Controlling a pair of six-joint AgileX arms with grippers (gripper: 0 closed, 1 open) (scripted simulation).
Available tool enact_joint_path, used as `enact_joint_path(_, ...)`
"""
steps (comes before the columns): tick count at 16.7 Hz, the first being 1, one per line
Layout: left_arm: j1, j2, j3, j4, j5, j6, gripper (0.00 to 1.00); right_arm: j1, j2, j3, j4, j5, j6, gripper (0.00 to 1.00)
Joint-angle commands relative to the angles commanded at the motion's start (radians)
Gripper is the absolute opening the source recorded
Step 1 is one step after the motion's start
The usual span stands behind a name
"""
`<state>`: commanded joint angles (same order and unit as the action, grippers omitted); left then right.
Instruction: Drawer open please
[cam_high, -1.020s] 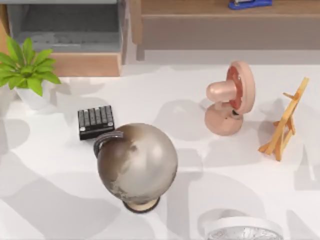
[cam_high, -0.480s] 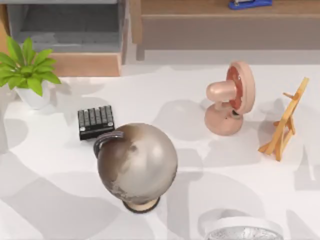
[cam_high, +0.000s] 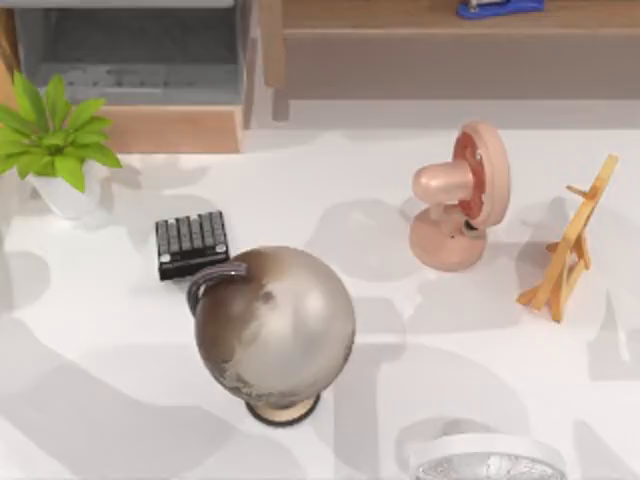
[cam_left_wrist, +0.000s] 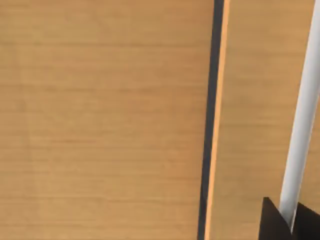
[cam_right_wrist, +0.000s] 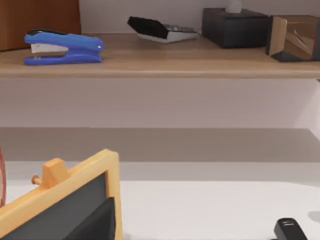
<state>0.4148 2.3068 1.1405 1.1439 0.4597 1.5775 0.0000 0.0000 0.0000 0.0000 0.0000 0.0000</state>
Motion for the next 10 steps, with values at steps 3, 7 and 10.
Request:
enact_joint_path(3, 0.028, -0.049, -0.118, 0.057, 0.027, 0.002, 0.0, 0.0, 0.0, 0.0, 0.0, 0.0, 0.0, 1.0)
enact_joint_path(7, 0.053, -0.091, -0.205, 0.11, 0.05, 0.005, 0.0, 0.0, 0.0, 0.0, 0.0, 0.0, 0.0, 1.0)
enact_joint_path(10, 0.05, -0.084, -0.2, 0.105, 0.048, 0.005, 0.0, 0.0, 0.0, 0.0, 0.0, 0.0, 0.0, 1.0)
